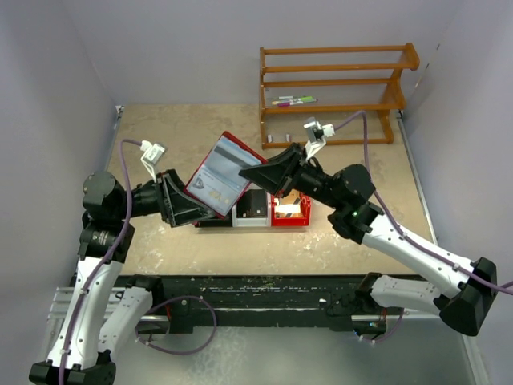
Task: Take the credit cards out of the card holder
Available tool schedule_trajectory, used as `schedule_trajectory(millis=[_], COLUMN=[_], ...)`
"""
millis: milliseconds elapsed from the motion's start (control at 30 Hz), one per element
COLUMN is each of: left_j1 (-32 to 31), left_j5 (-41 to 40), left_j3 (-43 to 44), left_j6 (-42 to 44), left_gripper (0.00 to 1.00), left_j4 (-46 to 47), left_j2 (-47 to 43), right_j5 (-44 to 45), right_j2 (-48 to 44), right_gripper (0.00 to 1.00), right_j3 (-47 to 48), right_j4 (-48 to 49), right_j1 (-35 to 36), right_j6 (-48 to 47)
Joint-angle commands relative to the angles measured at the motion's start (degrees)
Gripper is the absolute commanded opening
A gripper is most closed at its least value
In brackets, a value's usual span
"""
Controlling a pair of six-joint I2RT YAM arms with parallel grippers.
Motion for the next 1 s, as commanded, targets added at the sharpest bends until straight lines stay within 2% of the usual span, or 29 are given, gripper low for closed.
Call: schedule_trajectory(millis=[0,133,300,467,667,767,867,967], left_j1=[0.15,0.15,0.20,0.17,0.15,0.19,0.15,0.15], left_j5=[-1.50,-2.25,-2.40,-2.46,-2.65,-2.81,-4.12,-6.29], left_j3=[-0.73,-0.09,0.64,0.30,-0.03,0.76,3.73,7.64], left_j6=[-11.24,-14.42,-16.53,-15.33,-13.74,-10.12,-0.63,10.70], left_gripper=[0.82,0.68,0.61,0.36,0.14,0.07,0.02,0.00], left_j4=[10.16,13.33,16.37,15.76,14.82,11.29,1.35,-10.28], left_j2=[-0.45,0.00,0.62,-0.06,-0.36,-0.52,-0.14,2.17], right_j5=[9.63,10.47,13.98,18.27,17.99,17.27,20.52,18.16], right_j2=[-2.30,-1.55,-1.45,-2.35,-2.10,-4.29,-9.36,-11.56], right_gripper=[0.00,0.00,0.00,0.00,0.02,0.32,0.54,0.61], right_j3=[-4.18,-5.52,-8.22,-12.41,-14.10,-15.66,-15.73,-9.64], right_j4=[17.45,20.06,24.02,28.33,29.06,23.55,9.05,-9.23], right_j1=[0.94,2.62,5.03,6.82,8.21,8.13,6.06,1.24], right_j6=[5.97,7.03,7.87,8.78,9.83,11.20,9.65,6.72])
